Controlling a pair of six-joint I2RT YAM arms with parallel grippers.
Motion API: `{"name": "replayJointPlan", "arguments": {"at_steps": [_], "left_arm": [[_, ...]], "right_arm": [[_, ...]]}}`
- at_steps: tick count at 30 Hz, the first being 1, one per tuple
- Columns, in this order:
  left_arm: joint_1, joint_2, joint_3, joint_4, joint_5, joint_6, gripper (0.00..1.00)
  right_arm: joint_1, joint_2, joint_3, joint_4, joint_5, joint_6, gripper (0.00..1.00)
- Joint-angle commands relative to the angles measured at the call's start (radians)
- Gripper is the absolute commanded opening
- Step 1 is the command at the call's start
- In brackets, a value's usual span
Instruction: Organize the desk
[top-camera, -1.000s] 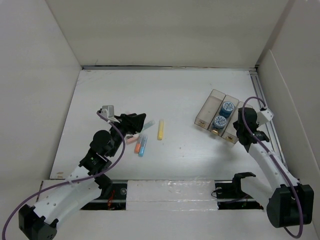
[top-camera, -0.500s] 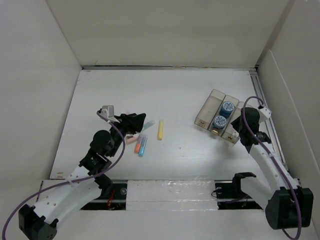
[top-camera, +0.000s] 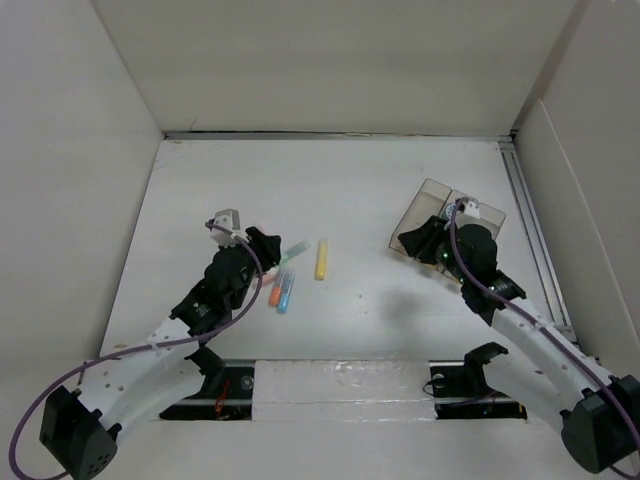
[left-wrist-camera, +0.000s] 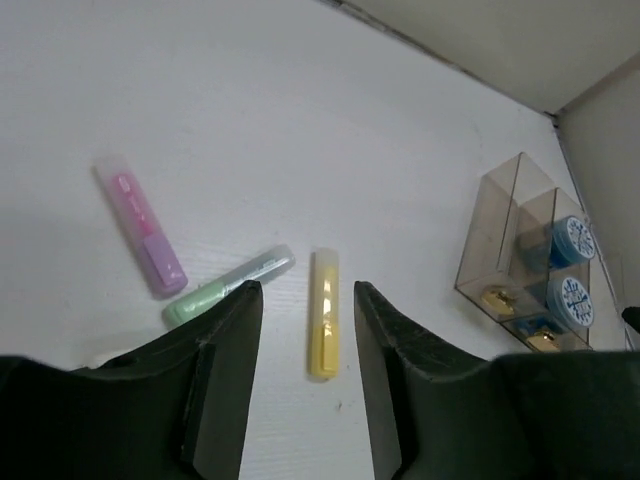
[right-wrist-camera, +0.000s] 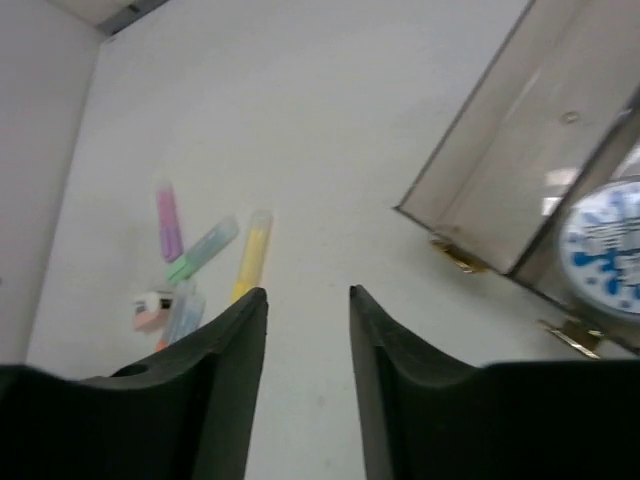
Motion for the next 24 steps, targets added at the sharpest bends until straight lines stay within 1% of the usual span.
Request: {"name": "replayJointPlan", "arguments": {"at_steps": [1,2,3,4,5,7,8,9,11,13,14,15,16,18,20,21,22,23,24], "left_arm": [[-0.007,0.034,0.048,-0.143,-0.055,-0.071,0.39],[-0.007,0.037,0.045,-0.166,-0.054,-0.084,0.52],[-0.007,0.033,0.044,-0.202,-0.052,-0.095,0.56],[-0.007,0.03,0.042,-0.211,-0.038,-0.102,0.59],[-0.007,0.03,0.042,-0.245,-0.032,-0.112,0.61],[-0.007,0.039,0.053,-0.272,-0.031,-0.127,0.61],[-0.007,0.056,0.065,-0.312,-0.029,-0.151,0.61],[-0.007,0.065,0.068,-0.325,-0.031,-0.162,0.6],[-0.007,0.076,0.062,-0.334,-0.034,-0.182,0.59],[-0.007,0.06,0.056,-0.328,-0.053,-0.222,0.59],[-0.007,0.033,0.053,-0.309,-0.061,-0.233,0.59],[-0.007,0.014,0.048,-0.297,-0.07,-0.247,0.59],[-0.007,-0.01,0.047,-0.28,-0.095,-0.254,0.59],[-0.007,-0.077,0.048,-0.245,-0.127,-0.26,0.59],[-0.007,-0.121,0.054,-0.222,-0.17,-0.267,0.59],[-0.007,-0.163,0.056,-0.193,-0.184,-0.267,0.59],[-0.007,-0.183,0.057,-0.184,-0.214,-0.267,0.59],[-0.007,-0.223,0.06,-0.174,-0.227,-0.267,0.59],[-0.007,-0.24,0.065,-0.171,-0.239,-0.264,0.59]], "right_arm": [[0.084,0.011,-0.025,0.194,-0.043,-0.008,0.49],[0.103,0.026,-0.031,0.225,-0.054,0.007,0.51],[0.123,0.042,-0.039,0.257,-0.071,0.032,0.53],[0.166,0.063,-0.051,0.329,-0.094,0.041,0.54],[0.187,0.109,-0.051,0.36,-0.099,0.044,0.55],[0.226,0.155,-0.042,0.406,-0.096,0.041,0.55],[0.256,0.199,-0.028,0.409,-0.096,0.034,0.55],[0.269,0.22,-0.019,0.415,-0.097,0.024,0.54],[0.302,0.266,0.022,0.432,-0.152,0.003,0.45],[0.341,0.364,0.076,0.399,-0.238,-0.046,0.44],[0.399,0.399,0.125,0.393,-0.26,-0.066,0.45],[0.433,0.469,0.151,0.382,-0.278,-0.097,0.46],[0.466,0.506,0.18,0.368,-0.286,-0.111,0.47],[0.555,0.604,0.271,0.339,-0.272,-0.16,0.5],[0.592,0.669,0.326,0.32,-0.254,-0.18,0.52],[0.603,0.7,0.355,0.313,-0.254,-0.2,0.54],[0.617,0.764,0.415,0.299,-0.255,-0.212,0.56],[0.617,0.798,0.447,0.291,-0.255,-0.22,0.59],[0.617,0.832,0.483,0.276,-0.255,-0.25,0.61]]}}
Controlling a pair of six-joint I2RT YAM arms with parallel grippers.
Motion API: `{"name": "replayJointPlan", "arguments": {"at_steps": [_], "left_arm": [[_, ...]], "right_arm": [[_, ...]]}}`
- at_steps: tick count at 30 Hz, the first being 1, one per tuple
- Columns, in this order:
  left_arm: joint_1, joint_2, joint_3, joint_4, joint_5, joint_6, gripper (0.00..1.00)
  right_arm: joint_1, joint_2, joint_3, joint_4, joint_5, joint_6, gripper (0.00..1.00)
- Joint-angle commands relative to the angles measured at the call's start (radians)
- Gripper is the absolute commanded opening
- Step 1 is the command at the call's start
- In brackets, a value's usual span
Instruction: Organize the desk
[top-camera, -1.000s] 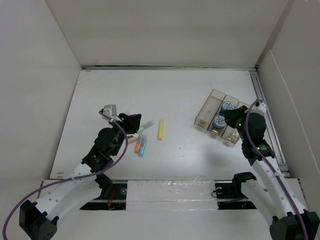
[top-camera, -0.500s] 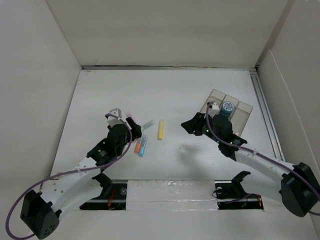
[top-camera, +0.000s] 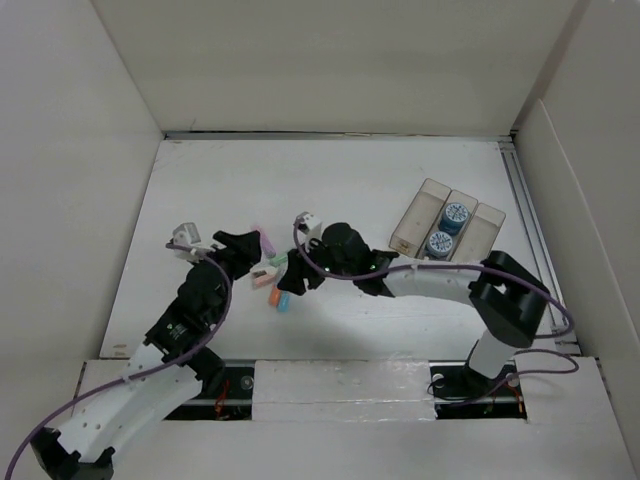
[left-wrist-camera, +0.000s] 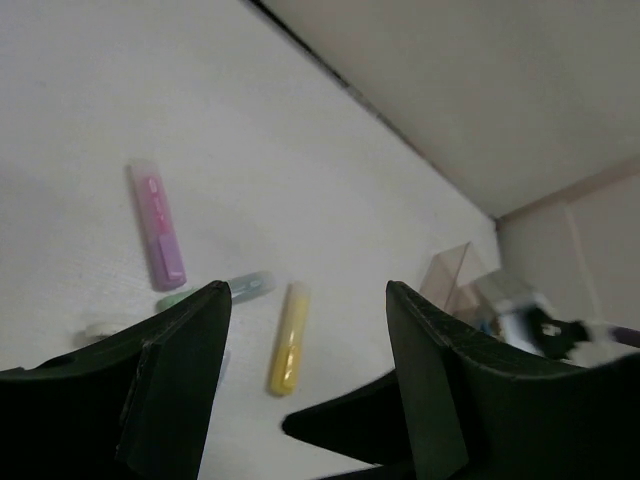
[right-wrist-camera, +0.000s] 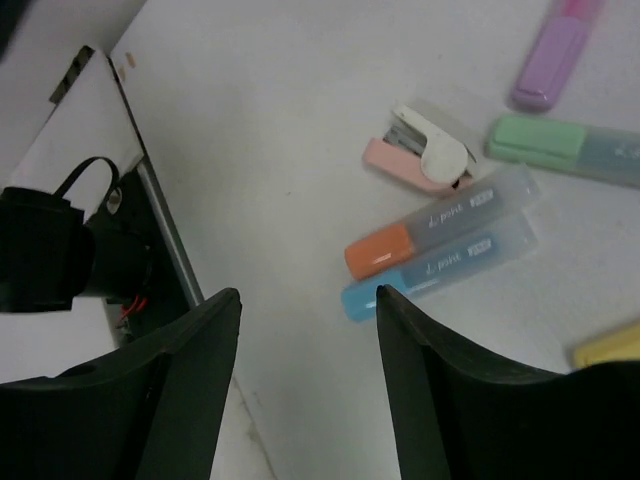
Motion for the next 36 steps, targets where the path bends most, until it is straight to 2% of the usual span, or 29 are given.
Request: {"name": "replayJointPlan", "arguments": {"at_steps": [1,3,5,6,8,13,14,19,26,29,31,36], "left_arm": [[-0.003,-0.077,0.047,0.078,-0.101,-0.013,0.59],[-0.003,-0.134,0.046,0.087,-0.111,0.02,0.59],[-0.003,-0.179,0.05,0.057,-0.124,0.04,0.59],[-0.003,-0.194,0.053,0.044,-0.128,0.045,0.59],[-0.003,-0.244,0.049,0.008,-0.143,0.047,0.59],[-0.003,-0.367,0.013,0.026,-0.143,0.047,0.6],[-0.003,-0.419,-0.014,0.083,-0.14,0.054,0.61],[-0.003,-0.441,-0.017,0.099,-0.141,0.063,0.62],[-0.003,-0.429,-0.025,0.107,-0.12,0.07,0.62],[-0.003,-0.436,-0.019,0.098,-0.112,0.071,0.62],[-0.003,-0.446,-0.017,0.098,-0.114,0.071,0.62],[-0.003,-0.476,-0.013,0.118,-0.112,0.076,0.62]], "right_arm": [[0.007,0.135,0.178,-0.065,-0.024,-0.113,0.62],[0.007,0.203,0.254,-0.108,-0.037,-0.176,0.67],[0.016,0.286,0.367,-0.212,0.003,-0.211,0.69],[0.016,0.309,0.393,-0.252,0.023,-0.228,0.74],[0.016,0.367,0.476,-0.317,0.069,-0.25,0.78],[0.036,0.432,0.53,-0.388,0.12,-0.254,0.83],[0.061,0.461,0.565,-0.424,0.148,-0.274,0.85],[0.092,0.513,0.645,-0.504,0.199,-0.299,0.84],[0.122,0.584,0.714,-0.521,0.253,-0.274,0.86],[0.131,0.598,0.754,-0.55,0.343,-0.273,0.88],[0.144,0.59,0.768,-0.59,0.438,-0.274,0.88],[0.144,0.491,0.711,-0.575,0.52,-0.271,0.9]]}}
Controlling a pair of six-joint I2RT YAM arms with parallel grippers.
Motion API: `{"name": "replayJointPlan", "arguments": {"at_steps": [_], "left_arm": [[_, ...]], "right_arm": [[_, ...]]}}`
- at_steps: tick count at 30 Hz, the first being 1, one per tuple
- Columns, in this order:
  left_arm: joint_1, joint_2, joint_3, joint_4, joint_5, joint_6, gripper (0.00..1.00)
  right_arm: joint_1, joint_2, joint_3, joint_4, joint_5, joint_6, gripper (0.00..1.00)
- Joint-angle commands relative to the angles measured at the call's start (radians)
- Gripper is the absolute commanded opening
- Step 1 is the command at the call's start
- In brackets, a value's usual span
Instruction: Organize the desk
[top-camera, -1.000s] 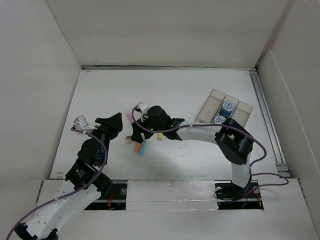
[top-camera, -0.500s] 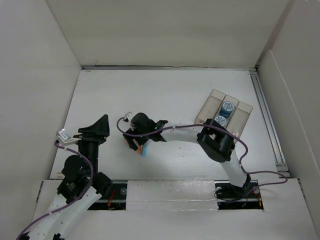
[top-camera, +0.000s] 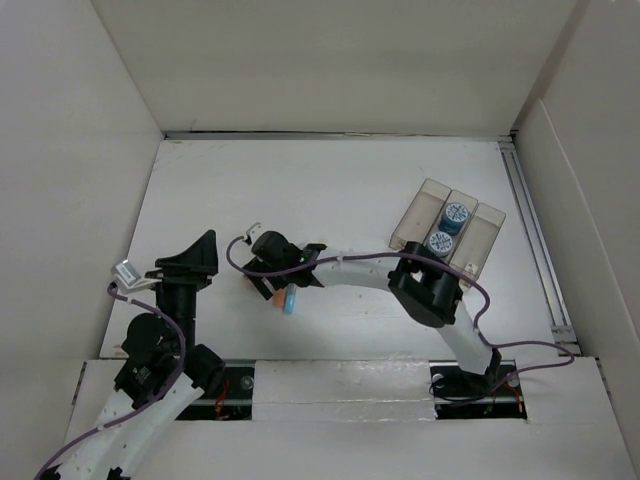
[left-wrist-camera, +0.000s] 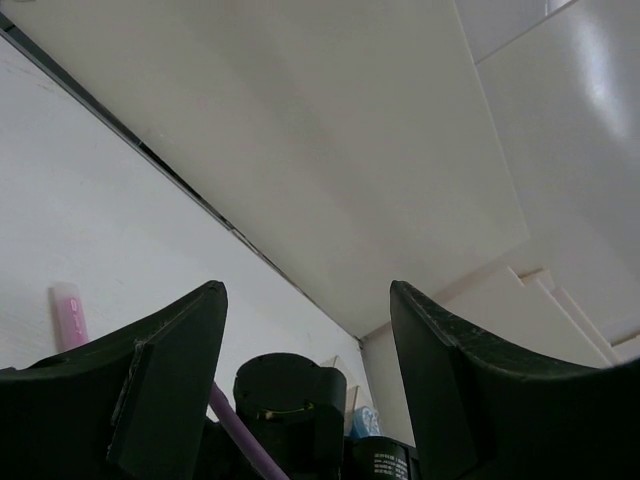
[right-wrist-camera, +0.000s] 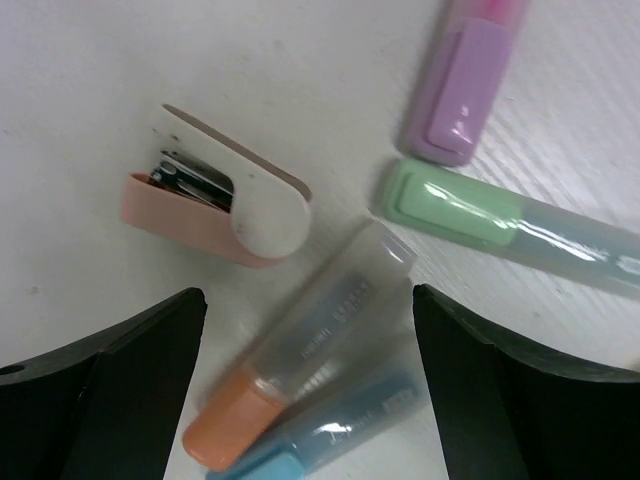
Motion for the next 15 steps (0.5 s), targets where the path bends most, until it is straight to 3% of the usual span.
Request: {"name": "replayJointPlan", "arguments": {"at_steps": [1,7,15], "left_arm": [[-0.003,-0.031,0.005,0.058,0.008,0.023,0.62],[-0.003,-0.029,0.023,0.089,0.03,0.02,0.62],[-0.003,-0.011,0.041,0.084,0.041,0.012,0.62]], "right_arm": [[0.009,-0.115,-0.02,-0.001,0.094,0.0,0.9],[0.018,-0.194,-0.092,0.097,-0.017,0.004,0.93],[0.047,-0.064,0.014,0.102,-0.118,0.015,0.96]]}}
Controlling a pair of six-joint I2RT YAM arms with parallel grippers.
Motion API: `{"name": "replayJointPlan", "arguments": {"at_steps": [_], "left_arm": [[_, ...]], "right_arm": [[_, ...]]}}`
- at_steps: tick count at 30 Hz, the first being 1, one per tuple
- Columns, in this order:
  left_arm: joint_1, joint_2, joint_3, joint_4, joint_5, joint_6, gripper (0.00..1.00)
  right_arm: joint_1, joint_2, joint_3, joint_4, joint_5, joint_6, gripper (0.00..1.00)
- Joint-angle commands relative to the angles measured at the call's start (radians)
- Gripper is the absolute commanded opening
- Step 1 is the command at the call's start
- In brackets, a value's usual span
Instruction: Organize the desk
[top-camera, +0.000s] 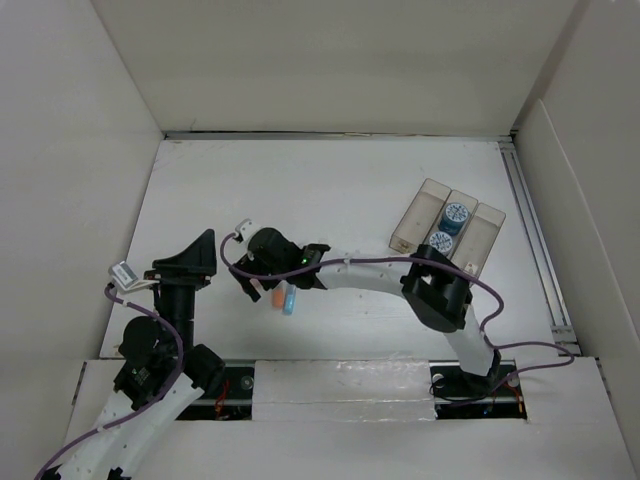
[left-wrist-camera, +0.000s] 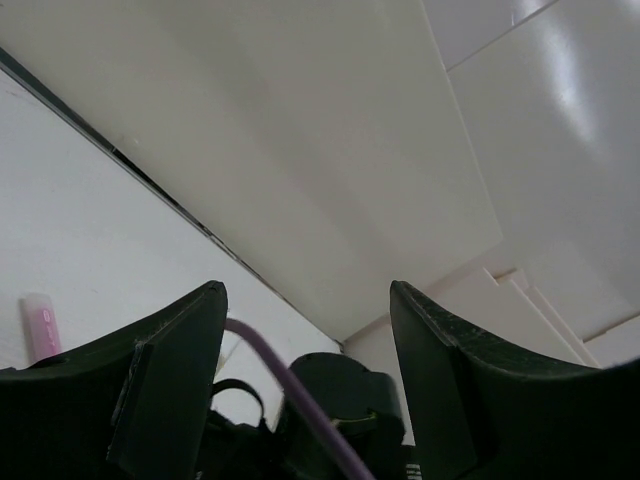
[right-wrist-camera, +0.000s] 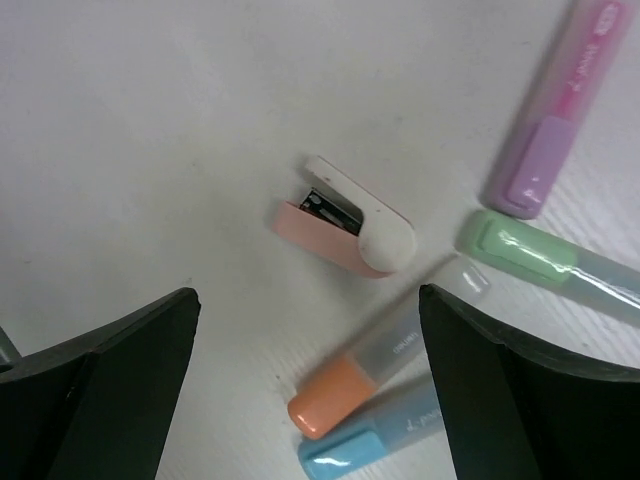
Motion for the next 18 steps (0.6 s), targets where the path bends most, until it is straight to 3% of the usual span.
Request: {"name": "replayJointPlan", "arguments": {"at_steps": [1,9,18], "left_arm": [[-0.003,0.008,0.04,0.04,0.02,0.007,0.62],[-0.003,0.005,0.043,0.043,0.029,0.01,0.62],[-0.003,0.0,0.043,0.037,0.026,0.013,0.62]], "right_arm": [[0.021,0.064,0.057,0.029,-0.051,0.01,0.96],[0.021,0.164,0.144,-0.005,0.021,0.019,1.0],[0.021,0.225,0.138,0.079,0.106,0.063,0.99]]}}
